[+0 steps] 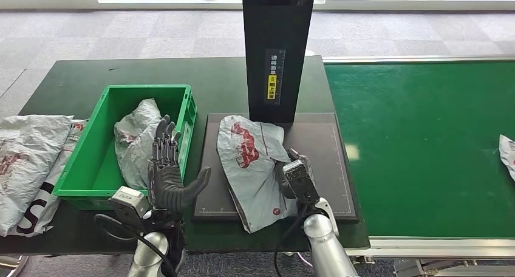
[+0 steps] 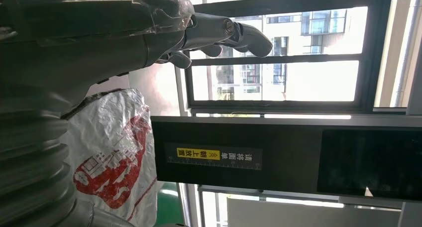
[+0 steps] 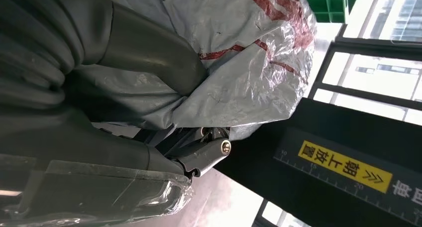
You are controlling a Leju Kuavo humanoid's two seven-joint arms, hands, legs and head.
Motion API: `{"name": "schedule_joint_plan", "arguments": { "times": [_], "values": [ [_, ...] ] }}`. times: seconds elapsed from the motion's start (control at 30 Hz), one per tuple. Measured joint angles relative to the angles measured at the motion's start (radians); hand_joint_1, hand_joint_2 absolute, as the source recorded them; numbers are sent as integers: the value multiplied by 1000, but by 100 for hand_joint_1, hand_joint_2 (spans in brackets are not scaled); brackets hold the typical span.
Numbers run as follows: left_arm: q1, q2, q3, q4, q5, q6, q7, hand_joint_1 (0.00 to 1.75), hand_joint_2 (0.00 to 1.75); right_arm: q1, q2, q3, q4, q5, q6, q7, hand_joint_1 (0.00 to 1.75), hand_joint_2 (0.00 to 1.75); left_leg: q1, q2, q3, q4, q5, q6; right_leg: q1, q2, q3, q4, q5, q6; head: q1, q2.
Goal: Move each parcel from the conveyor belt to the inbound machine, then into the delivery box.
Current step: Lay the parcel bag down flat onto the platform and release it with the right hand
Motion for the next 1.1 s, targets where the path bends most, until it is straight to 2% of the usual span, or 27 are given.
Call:
{"name": "schedule_joint_plan", "arguments": {
  "times": [0.03, 0.07, 0.3, 0.43, 0.67, 0.97, 1.1],
  "values": [
    [0, 0, 0, 0, 0, 1, 0, 0, 175, -2, 0, 2, 7, 1, 0, 1, 16, 175, 0, 0, 0, 0, 0, 0, 0, 0, 0, 0, 0, 0, 0, 0],
    [0, 0, 0, 0, 0, 4, 0, 0, 175, -3, 1, 3, 13, 2, -3, 1, 0, 175, 0, 0, 0, 0, 0, 0, 0, 0, 0, 0, 0, 0, 0, 0],
    [4, 2, -16, 0, -2, 31, 0, 0, 175, -7, 3, 5, 38, 8, -66, 8, 0, 175, 0, 0, 0, 0, 0, 0, 0, 0, 0, 0, 0, 0, 0, 0],
    [5, 2, -16, 0, -2, 35, 0, 0, 175, -7, 3, 5, 41, 11, -91, 9, 0, 0, 0, 0, 0, 0, 0, 0, 0, 0, 0, 0, 0, 0, 0, 0],
    [27, 7, -30, 0, -4, 64, 0, 0, 175, 3, 3, -1, -21, 100, -366, 72, 0, 0, 0, 1, 0, 0, 0, 0, 0, 1, -1, 0, 0, 0, 0, 0],
    [37, 9, -43, 0, -4, 68, 0, 0, 175, 12, 1, -4, -84, 127, -418, 87, 0, 0, 0, 1, 0, 0, 0, 0, 0, 2, -1, 0, 0, 0, 0, 0],
    [37, 9, -44, 4, -4, 72, 0, 0, 175, 23, 0, -5, -127, 170, -520, 113, 0, 0, 0, 1, 0, 0, 0, 0, 0, 2, -2, 0, 0, 0, 0, 0]
  ]
}}
